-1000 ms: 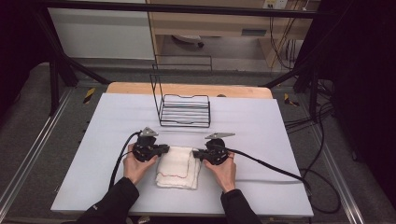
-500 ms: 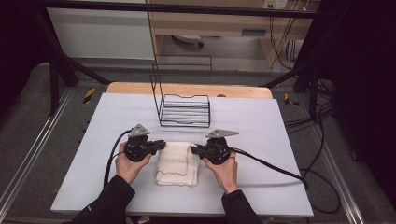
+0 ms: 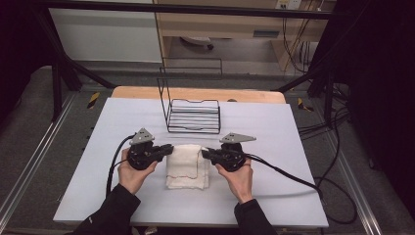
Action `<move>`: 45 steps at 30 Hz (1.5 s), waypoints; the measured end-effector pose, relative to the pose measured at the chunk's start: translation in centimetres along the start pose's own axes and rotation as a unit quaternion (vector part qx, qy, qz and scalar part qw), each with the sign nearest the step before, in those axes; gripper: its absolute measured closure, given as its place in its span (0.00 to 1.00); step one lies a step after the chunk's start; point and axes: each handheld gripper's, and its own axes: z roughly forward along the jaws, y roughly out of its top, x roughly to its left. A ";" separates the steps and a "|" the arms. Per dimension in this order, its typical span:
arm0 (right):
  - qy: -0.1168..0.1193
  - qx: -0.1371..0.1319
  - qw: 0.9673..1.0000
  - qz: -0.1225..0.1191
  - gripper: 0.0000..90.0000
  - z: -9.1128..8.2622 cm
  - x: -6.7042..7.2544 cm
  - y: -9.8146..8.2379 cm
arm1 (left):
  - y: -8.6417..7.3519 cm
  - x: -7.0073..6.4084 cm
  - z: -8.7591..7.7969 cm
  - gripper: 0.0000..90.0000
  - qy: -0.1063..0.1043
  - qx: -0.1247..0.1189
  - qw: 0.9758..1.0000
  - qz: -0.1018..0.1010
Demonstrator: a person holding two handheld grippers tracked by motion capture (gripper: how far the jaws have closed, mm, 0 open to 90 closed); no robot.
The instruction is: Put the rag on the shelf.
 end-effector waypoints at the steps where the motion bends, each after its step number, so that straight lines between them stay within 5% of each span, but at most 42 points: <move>1: -0.002 -0.003 1.000 -0.005 0.90 -0.3 0.1 0.2 | 0.1 -0.1 -0.1 0.93 -0.001 -0.002 1.000 0.001; 26: -0.005 -0.046 0.997 -0.055 0.91 -3.2 1.2 3.1 | 2.6 -1.4 -2.2 0.93 -0.001 -0.043 0.999 0.018; 45: -0.017 -0.086 0.993 -0.078 0.91 -4.9 1.9 5.6 | 5.2 -1.7 -3.4 0.93 0.002 -0.092 0.995 0.028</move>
